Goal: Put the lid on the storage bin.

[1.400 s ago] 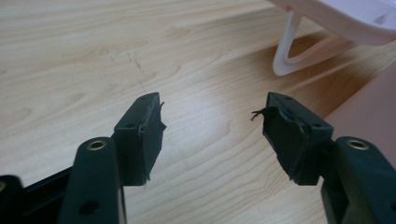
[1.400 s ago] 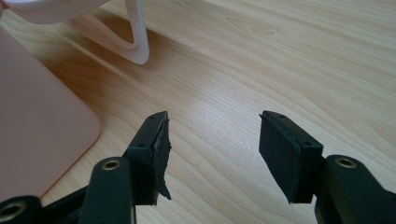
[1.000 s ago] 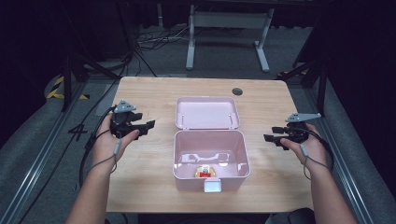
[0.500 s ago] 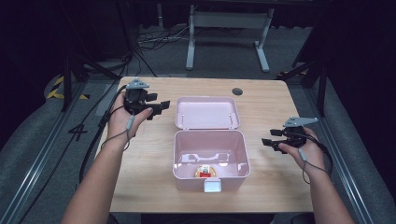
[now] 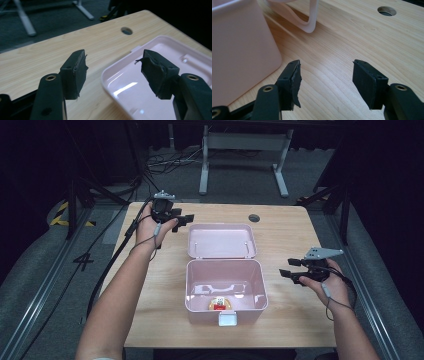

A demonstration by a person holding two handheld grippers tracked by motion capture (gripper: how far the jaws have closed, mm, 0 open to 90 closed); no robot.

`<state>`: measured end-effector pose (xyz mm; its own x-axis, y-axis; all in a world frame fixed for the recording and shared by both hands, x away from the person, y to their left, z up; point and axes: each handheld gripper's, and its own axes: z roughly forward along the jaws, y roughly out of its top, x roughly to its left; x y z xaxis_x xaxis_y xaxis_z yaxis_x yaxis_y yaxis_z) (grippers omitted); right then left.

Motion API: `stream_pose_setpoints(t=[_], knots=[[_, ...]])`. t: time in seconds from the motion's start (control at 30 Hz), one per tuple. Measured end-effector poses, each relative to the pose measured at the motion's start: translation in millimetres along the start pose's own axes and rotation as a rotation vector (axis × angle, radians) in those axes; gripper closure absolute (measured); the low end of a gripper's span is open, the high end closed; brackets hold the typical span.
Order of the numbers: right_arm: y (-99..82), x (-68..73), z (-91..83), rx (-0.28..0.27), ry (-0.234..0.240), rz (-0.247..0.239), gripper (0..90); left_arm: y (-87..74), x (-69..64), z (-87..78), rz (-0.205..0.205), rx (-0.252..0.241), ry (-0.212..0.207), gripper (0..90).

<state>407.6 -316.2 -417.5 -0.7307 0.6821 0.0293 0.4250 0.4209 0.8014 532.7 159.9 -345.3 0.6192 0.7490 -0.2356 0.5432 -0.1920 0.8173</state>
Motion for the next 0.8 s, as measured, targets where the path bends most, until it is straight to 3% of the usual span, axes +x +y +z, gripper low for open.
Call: stream_pose_setpoints(t=[0.17,0.53,0.73,0.8], knots=[[0.0,2.2,-2.5,-0.013,0.001,-0.012,40.3,-1.1,3.8,21.9,0.022,0.062,0.020,36.8],[-1.7,4.6,-6.3,-0.017,-0.001,-0.020,40.1,-16.3,17.6,55.9,-0.052,0.173,-0.001,36.0],[-2.3,5.2,-7.5,-0.018,-0.001,-0.017,40.0,-19.8,17.3,59.2,-0.094,0.212,-0.004,38.9],[-2.5,6.1,-7.4,-0.017,0.004,-0.017,40.0,-20.6,16.9,59.3,-0.132,0.235,-0.023,42.1]])
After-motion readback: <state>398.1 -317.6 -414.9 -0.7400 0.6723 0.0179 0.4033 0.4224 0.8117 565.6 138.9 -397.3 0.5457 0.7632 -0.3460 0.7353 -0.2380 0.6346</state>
